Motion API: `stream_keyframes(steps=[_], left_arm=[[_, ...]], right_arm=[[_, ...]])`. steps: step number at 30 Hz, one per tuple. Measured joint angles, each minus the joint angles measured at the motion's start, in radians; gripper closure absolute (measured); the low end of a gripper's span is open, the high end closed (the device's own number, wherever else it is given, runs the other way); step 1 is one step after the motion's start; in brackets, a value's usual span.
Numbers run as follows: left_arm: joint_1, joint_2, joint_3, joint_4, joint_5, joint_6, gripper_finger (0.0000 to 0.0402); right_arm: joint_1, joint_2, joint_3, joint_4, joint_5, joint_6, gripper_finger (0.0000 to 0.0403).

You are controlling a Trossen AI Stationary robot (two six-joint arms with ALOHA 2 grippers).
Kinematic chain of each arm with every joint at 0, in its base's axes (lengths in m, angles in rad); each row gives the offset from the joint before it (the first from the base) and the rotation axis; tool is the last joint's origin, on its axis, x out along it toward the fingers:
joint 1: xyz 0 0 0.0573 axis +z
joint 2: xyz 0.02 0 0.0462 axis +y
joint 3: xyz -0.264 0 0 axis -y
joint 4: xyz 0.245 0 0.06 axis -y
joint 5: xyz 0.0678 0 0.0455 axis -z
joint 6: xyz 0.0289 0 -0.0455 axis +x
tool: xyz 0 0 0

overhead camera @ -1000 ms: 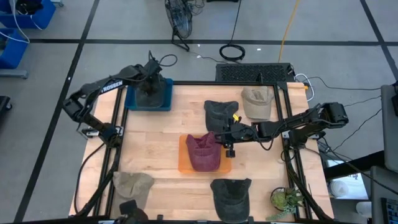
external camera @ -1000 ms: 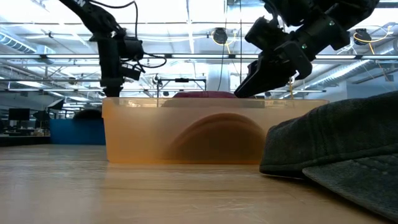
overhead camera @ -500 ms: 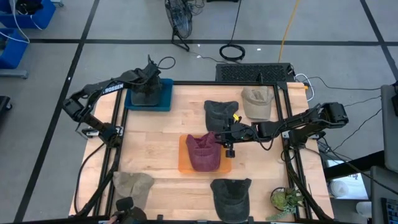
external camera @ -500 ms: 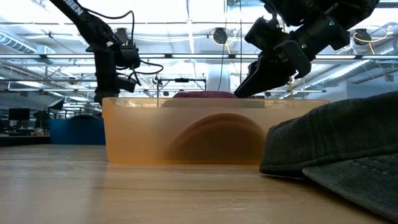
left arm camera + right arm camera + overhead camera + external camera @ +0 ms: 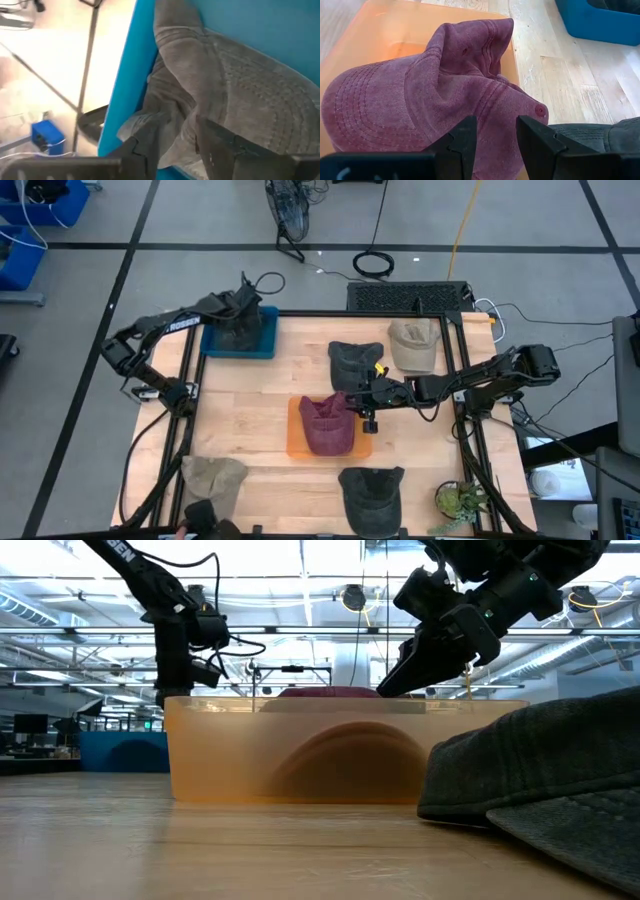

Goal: Pick & Place hat
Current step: Put the top left black cap into the blue bin, then put the top black cap into the blue bin

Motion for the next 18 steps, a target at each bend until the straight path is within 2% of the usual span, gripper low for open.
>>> stream_keyframes(steps=[5,11,14,18], left_arm=[[-0.060,-0.012,0.000,-0.028,-0.037,-0.012,0.0260],[-0.146,-0.097,0.000,-0.026,-0.024,-0.125,0.0275],[-0.163,-0.177,0.000,0.004,0.099,-0.215,0.0285],[-0.169,-0.297,-0.038,0.153,0.356,-0.297,0.0302]], right_arm=[[0.000,0.000,0.000,0.000,0.000,0.000,0.0280],[0.000,0.000,0.000,0.000,0.000,0.000,0.0280],[0.000,0.000,0.000,0.000,0.000,0.014,0.0280],[0.000,0.000,0.000,-0.001,0.000,0.053,0.0280]])
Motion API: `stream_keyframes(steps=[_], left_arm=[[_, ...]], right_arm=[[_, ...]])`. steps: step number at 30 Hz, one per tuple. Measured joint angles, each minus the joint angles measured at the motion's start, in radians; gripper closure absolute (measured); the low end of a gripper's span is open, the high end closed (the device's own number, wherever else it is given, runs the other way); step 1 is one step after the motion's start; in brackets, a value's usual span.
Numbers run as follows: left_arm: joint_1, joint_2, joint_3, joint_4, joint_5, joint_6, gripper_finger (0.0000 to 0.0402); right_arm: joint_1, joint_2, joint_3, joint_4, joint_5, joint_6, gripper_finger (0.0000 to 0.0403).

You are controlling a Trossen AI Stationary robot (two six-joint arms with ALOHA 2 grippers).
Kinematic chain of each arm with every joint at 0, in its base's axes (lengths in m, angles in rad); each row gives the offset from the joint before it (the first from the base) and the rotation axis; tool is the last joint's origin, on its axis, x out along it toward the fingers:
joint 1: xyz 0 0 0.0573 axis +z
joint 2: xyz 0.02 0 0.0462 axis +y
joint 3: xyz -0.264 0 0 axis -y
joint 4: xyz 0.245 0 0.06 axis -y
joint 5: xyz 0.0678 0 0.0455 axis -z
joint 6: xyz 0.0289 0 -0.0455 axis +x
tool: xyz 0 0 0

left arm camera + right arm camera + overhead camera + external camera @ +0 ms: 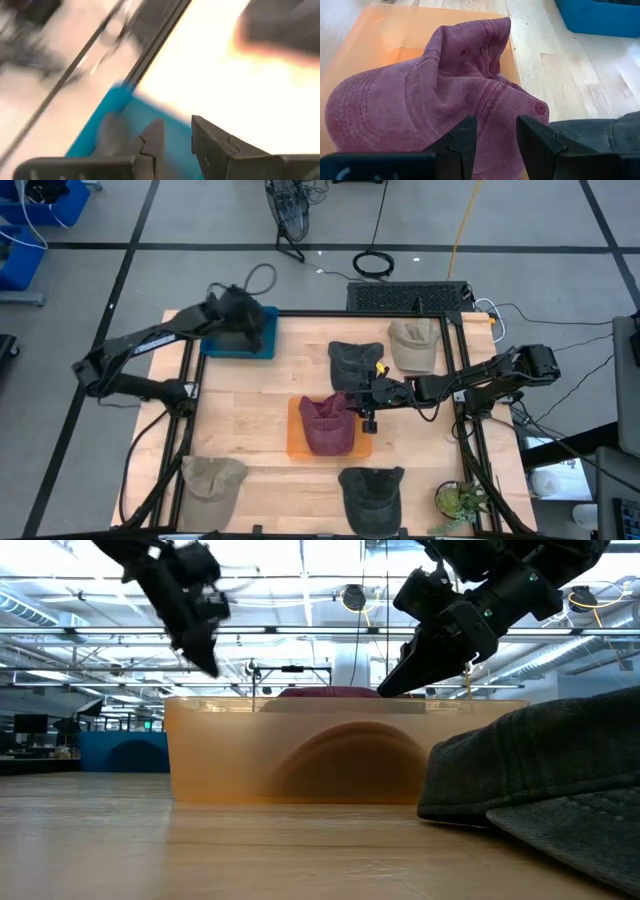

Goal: Pick & Place hat
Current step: Put the top black cap into the blue bin

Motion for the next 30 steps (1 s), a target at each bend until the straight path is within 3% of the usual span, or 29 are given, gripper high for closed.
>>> stream_keyframes(steps=[4,11,14,19,26,30], left_arm=[[-0.014,-0.108,-0.126,0.267,0.160,-0.054,0.0319],[-0.035,-0.238,-0.330,0.614,0.273,-0.146,0.0344],[-0.037,-0.274,-0.374,0.660,0.289,-0.148,0.0353],[-0.036,-0.322,-0.381,0.691,0.289,-0.162,0.0365],[-0.035,-0.369,-0.373,0.559,0.326,-0.146,0.0371],[-0.018,-0.407,-0.373,0.611,0.340,-0.152,0.0371]], right_arm=[[0.000,-0.027,0.000,0.004,0.000,0.026,0.0280],[-0.011,-0.163,0.000,0.022,0.134,0.020,0.0280],[-0.050,-0.204,0.000,0.033,0.186,0.012,0.0280],[-0.173,-0.213,0.000,0.050,0.177,0.011,0.0280],[-0.364,-0.187,0.001,0.041,-0.025,0.003,0.0280],[-0.408,-0.179,-0.002,-0.100,-0.004,-0.009,0.0280]])
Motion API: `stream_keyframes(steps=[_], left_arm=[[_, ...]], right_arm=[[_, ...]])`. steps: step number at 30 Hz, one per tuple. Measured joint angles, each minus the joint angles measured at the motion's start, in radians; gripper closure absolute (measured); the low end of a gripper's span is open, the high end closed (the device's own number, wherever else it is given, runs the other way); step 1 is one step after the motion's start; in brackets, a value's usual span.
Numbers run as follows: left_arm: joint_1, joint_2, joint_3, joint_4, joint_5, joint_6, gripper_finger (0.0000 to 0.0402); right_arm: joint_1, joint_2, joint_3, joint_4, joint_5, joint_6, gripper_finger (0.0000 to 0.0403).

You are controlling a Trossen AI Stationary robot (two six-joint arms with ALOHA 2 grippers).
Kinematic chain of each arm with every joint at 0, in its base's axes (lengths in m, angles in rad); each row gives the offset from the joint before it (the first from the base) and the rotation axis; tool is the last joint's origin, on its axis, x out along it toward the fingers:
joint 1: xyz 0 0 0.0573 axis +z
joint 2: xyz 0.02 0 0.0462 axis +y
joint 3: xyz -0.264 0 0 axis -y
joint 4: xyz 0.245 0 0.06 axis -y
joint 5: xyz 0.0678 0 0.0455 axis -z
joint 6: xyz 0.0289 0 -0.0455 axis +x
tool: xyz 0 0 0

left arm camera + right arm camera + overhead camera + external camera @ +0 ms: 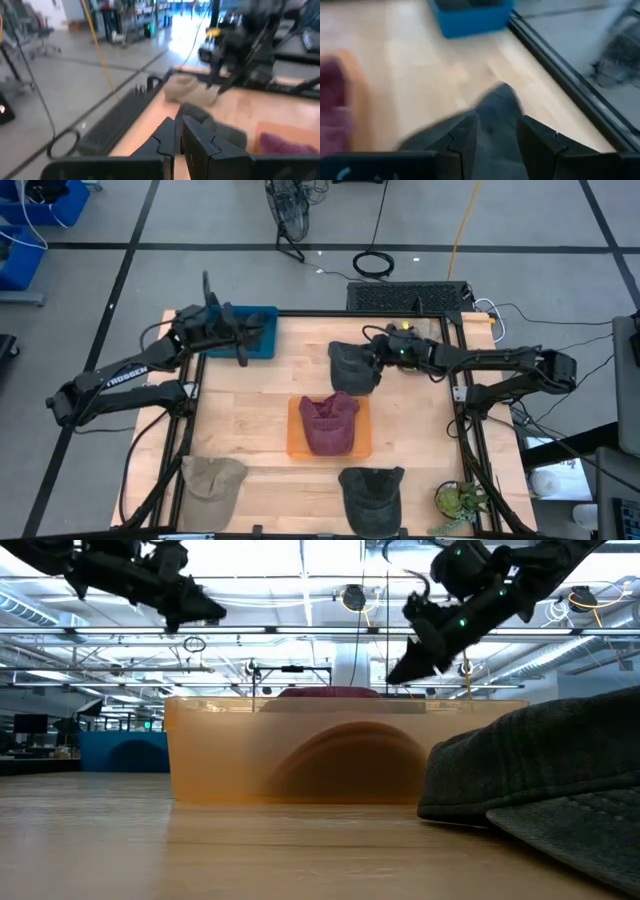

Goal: Pick & Place hat
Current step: Put the top black cap into the blue bin

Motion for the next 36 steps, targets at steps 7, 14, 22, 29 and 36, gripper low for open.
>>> stream_keyframes(steps=[7,14,22,29,36], left_arm=[[0.038,-0.066,0.000,0.042,0.111,-0.036,0.0371],[0.052,-0.059,0.000,0.041,0.136,-0.074,0.0344],[0.018,-0.010,0.000,0.037,0.143,-0.083,0.0253],[-0.014,0.020,0.000,0.046,0.143,-0.087,0.0215],[-0.013,0.021,0.001,0.082,0.140,-0.078,0.0211]], right_arm=[[-0.069,0.000,0.001,-0.084,0.048,0.055,0.0280],[-0.090,0.085,0.002,-0.035,-0.056,0.040,0.0280],[-0.089,0.216,0.002,0.019,-0.122,-0.072,0.0280],[-0.091,0.226,0.002,0.026,-0.285,-0.111,0.0279],[-0.093,0.233,0.002,0.028,-0.281,-0.135,0.0251]])
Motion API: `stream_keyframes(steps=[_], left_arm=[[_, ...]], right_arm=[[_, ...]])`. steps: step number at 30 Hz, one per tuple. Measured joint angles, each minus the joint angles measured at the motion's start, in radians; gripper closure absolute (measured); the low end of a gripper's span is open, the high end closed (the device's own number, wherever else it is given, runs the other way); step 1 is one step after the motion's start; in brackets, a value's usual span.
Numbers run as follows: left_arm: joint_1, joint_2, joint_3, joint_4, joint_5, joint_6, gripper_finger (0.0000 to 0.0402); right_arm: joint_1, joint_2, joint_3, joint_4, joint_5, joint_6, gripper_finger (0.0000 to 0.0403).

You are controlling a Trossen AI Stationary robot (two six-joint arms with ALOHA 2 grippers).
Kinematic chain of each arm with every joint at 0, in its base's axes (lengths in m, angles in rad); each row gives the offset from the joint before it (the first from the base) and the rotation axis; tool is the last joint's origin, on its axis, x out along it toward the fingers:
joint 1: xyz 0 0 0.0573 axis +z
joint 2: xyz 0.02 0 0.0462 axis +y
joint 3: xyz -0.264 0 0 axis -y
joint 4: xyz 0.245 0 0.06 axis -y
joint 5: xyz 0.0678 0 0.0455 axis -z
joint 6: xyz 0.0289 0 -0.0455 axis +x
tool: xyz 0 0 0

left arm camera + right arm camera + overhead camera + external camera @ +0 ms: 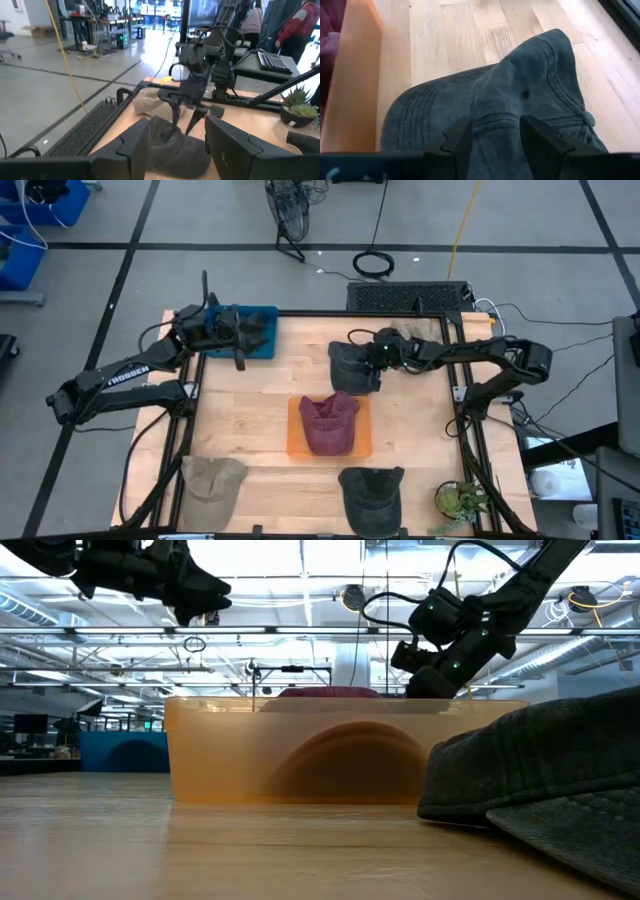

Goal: Pick & Place hat
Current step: Put the top black cap into the blue bin

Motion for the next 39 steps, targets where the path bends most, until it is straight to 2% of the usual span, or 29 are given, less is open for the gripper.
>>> stream_keyframes(steps=[6,12,21,30,39], left_arm=[[0.000,0.006,0.000,-0.005,-0.001,-0.008,0.0211],[0.000,0.015,0.001,-0.016,-0.009,-0.009,0.0211],[0.000,0.019,0.001,-0.009,-0.012,0.026,0.0211],[-0.028,0.030,0.001,-0.008,-0.063,0.004,0.0211],[-0.040,0.135,0.001,0.093,-0.064,0.030,0.0211]], right_arm=[[-0.013,0.023,0.001,0.009,0.004,0.014,0.0236],[-0.014,0.042,0.000,0.011,0.004,0.021,0.0248],[-0.020,0.042,0.000,0.013,-0.003,-0.013,0.0298],[-0.019,0.042,0.000,0.010,-0.003,-0.017,0.0394],[-0.019,0.036,0.000,0.090,-0.003,-0.048,0.0400]])
